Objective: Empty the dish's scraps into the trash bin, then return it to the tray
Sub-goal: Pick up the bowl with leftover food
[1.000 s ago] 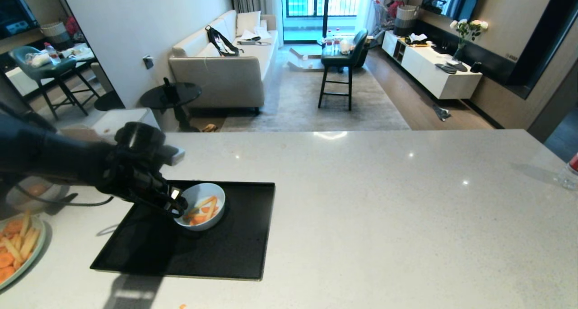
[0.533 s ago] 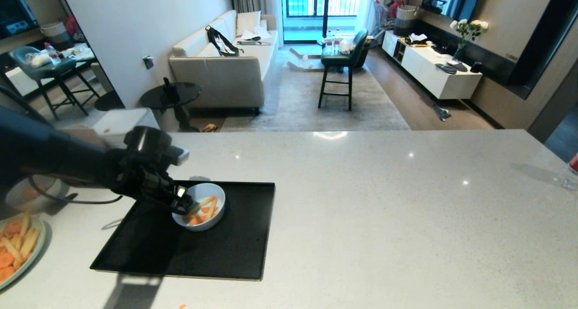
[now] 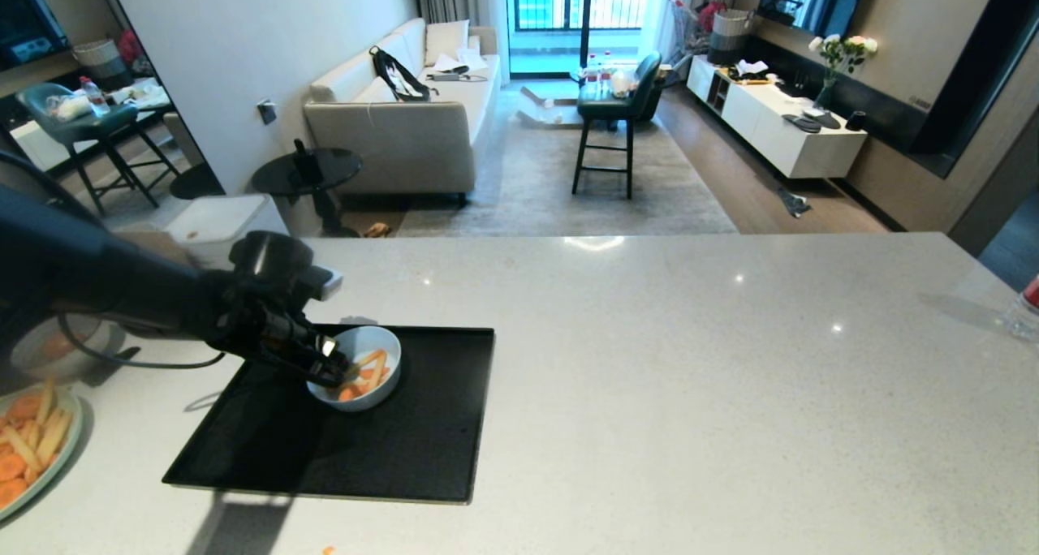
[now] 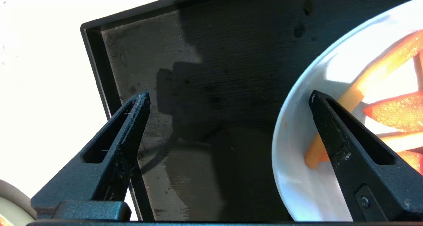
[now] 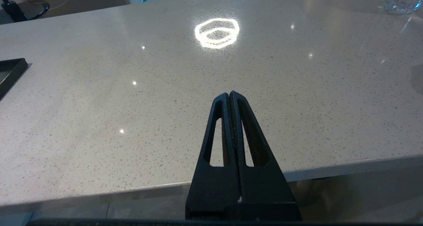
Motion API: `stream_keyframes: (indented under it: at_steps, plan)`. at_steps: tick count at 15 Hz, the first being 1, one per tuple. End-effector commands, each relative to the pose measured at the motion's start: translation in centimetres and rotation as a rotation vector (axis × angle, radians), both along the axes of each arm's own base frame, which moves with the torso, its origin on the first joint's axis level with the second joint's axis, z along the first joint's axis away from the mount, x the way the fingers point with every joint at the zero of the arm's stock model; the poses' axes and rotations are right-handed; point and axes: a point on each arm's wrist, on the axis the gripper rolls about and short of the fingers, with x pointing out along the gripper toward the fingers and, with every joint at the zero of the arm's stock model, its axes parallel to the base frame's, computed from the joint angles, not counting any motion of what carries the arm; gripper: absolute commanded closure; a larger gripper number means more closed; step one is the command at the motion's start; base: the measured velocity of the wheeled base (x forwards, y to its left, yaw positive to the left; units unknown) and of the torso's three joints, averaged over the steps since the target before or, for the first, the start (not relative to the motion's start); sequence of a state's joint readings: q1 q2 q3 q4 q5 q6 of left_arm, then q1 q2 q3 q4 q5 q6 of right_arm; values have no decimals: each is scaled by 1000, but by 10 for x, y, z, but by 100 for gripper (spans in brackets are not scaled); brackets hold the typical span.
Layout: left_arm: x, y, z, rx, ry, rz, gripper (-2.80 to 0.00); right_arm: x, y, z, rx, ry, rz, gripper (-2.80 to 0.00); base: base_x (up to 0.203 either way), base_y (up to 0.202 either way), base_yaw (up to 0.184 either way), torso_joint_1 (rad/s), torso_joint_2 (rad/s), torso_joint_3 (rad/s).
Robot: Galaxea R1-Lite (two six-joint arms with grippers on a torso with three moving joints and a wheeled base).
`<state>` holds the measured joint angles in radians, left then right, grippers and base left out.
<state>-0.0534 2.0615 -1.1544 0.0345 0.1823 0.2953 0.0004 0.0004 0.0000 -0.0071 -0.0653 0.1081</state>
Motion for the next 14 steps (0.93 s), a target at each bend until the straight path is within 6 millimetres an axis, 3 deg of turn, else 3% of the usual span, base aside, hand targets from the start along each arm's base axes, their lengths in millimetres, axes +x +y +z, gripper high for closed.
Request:
stream_keyframes:
  at_steps: [1,2,7,14]
  plan:
    - [-1,0,-2,3,8,0,-280,0,0,0,1,-1,0,0,0,0,0,0,0,0]
    - [-1,0,-2,2,8,0,0,0,0,0,1,-1,0,0,0,0,0,0,0,0]
    - [-7,1,0,0,14,8,0,0,0,0,1,-1,0,0,0,0,0,0,0,0]
    - [-34,3,13,-28,5,39,0,0,0,0,1,-1,-1,0,0,0,0,0,0,0]
